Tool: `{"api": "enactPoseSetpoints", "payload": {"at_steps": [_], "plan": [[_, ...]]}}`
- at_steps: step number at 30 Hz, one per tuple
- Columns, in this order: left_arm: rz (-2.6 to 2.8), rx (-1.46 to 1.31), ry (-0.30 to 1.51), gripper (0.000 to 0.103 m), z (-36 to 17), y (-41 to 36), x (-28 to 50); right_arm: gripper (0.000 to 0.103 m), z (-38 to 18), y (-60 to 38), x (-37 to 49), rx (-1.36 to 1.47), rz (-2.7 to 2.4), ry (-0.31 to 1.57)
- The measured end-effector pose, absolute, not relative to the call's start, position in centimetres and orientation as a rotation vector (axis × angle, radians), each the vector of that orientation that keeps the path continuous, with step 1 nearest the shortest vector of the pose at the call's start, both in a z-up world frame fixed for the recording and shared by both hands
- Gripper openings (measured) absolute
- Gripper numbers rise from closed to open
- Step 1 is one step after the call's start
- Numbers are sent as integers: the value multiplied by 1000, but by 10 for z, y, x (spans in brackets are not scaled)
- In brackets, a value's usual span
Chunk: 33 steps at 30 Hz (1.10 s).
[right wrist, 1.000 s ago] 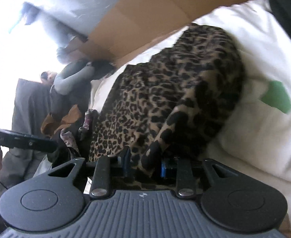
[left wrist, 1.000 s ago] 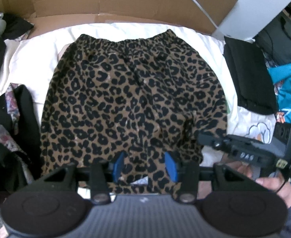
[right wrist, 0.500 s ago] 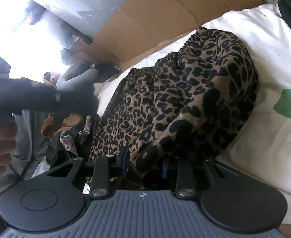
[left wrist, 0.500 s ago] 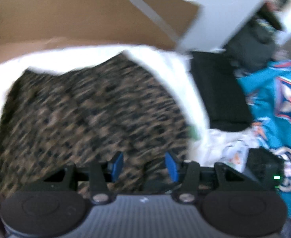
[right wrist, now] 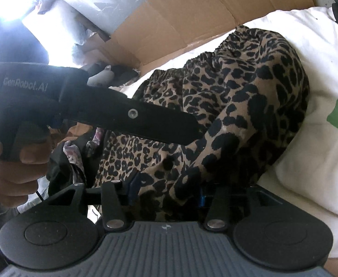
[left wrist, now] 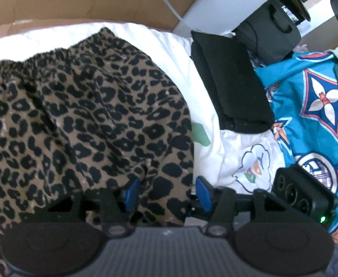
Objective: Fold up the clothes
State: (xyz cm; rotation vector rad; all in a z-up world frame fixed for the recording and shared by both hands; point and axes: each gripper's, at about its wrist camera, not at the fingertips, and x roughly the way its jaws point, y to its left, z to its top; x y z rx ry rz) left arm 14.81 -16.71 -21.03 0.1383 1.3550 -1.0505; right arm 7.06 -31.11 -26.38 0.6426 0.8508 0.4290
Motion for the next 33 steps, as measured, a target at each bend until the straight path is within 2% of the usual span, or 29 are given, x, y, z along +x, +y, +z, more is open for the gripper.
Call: {"api": "enactPoseSetpoints", "payload": {"at_steps": [5, 7, 8, 9, 10, 17, 29, 31, 33], "plan": [[-1037, 138, 1388, 54, -224, -173, 141, 52, -264, -310, 68, 637, 430, 842], [-1042, 141, 1394, 43, -230, -174, 138, 52, -264, -309, 68, 631, 431, 844], [-1035, 146, 1390, 27, -232, -173, 138, 52, -264, -310, 67, 629, 432, 846], [-1020, 151, 1389, 5, -234, -172, 140, 51, -264, -310, 66, 628, 432, 850], [-990, 152, 1391, 2, -236, -171, 144, 51, -264, -311, 65, 628, 432, 854], [-891, 101, 1386, 2, -235, -152, 173, 51, -261, -333, 51, 668, 378, 836], [-888, 64, 1387, 2, -245, -144, 177, 50, -283, -350, 58, 735, 208, 897], [-889, 58, 1388, 2, -247, -141, 177, 44, -288, -350, 63, 753, 198, 906], [-888, 53, 1391, 2, -248, -138, 177, 44, -295, -351, 68, 794, 184, 919]]}}
